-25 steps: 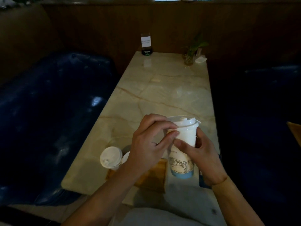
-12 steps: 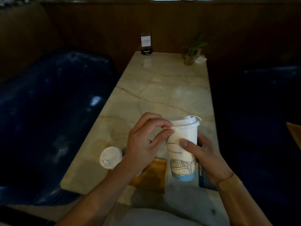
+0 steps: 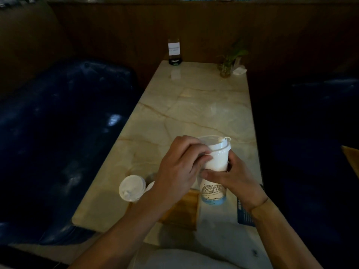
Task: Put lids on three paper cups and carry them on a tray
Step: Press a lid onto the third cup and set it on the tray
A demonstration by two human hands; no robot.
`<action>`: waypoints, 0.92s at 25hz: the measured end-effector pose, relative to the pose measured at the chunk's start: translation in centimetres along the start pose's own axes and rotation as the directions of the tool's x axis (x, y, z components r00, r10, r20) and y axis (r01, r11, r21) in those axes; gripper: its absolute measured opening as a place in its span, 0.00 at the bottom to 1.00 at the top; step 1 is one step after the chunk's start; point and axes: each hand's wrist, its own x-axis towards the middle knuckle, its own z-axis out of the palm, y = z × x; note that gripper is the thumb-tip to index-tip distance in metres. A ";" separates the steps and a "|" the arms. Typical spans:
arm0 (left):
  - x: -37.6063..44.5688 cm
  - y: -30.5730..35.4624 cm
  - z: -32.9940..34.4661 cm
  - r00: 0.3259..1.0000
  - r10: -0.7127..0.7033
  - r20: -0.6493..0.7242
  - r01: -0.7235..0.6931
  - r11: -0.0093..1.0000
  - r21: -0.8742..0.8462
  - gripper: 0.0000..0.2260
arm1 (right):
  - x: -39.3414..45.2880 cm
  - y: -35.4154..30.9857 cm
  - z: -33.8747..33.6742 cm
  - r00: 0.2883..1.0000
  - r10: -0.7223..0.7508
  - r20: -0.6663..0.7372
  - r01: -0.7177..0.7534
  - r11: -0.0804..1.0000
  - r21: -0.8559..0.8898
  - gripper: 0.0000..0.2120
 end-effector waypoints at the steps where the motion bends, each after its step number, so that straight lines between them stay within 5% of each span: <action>1: 0.2 0.1 0.2 1.000 0.009 -0.001 -0.009 1.000 0.017 0.07 | 0.2 0.1 0.3 1.000 -0.016 -0.024 0.016 1.000 -0.016 0.28; 7: 0.9 -0.2 0.2 1.000 -0.004 0.016 0.003 1.000 0.028 0.07 | 0.2 0.3 0.9 0.986 -0.066 -0.155 0.065 0.998 -0.014 0.32; 23: 1.3 0.0 -0.4 1.000 -0.006 0.017 0.010 0.975 -0.224 0.08 | -1.1 0.3 -1.4 0.999 -0.036 0.041 0.023 0.962 0.271 0.29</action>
